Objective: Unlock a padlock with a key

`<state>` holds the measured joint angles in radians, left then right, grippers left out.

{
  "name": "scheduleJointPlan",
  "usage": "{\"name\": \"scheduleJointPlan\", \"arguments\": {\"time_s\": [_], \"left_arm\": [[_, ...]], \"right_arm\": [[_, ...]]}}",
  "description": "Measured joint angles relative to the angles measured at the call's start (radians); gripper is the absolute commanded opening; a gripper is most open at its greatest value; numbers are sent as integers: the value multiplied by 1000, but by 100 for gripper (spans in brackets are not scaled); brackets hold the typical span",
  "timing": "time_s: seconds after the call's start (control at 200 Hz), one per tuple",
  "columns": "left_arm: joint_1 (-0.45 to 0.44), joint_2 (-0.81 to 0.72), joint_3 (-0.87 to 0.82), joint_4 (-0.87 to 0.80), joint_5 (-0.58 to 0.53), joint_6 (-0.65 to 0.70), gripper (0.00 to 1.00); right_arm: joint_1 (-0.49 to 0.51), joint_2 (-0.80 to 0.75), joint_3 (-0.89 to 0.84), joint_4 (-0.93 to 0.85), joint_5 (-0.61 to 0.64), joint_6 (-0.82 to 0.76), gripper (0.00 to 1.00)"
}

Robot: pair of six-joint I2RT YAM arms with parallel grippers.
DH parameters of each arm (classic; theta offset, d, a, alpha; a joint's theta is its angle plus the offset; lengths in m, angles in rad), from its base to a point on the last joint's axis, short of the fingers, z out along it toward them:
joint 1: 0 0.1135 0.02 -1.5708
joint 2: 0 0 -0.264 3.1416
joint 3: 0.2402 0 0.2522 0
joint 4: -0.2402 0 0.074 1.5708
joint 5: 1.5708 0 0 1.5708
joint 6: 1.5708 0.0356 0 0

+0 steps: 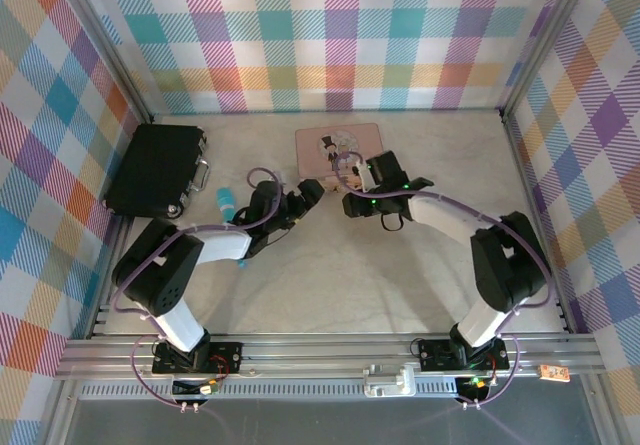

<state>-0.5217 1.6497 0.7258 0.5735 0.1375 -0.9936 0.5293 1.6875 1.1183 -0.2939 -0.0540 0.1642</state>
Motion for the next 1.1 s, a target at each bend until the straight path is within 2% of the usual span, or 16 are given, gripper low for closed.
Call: {"name": "scheduleJointPlan", "arguments": {"time_s": [0.09,0.255,0.395,0.665,0.81,0.87,0.945,1.1], "left_arm": [[27,-40,5,-47,0,37,100],[49,-55,24,-81,6,91,91],[50,-27,25,-40,56,104,85],[53,51,25,33,133,93,83],[54,51,25,66,146,91,81],[55,51,25,71,156,89,80],[56,51,24,85,168,83,79],[64,52,23,112,180,71,78]], "right_arm": [[2,47,23,-24,32,-37,51],[1,84,27,-41,43,-120,46],[0,120,40,-42,39,-195,43],[-9,209,139,-66,27,-274,42],[-13,230,163,-79,20,-285,24],[-13,235,167,-89,16,-284,20],[-13,240,179,-105,16,-292,21],[-13,256,220,-153,16,-336,28]]}}
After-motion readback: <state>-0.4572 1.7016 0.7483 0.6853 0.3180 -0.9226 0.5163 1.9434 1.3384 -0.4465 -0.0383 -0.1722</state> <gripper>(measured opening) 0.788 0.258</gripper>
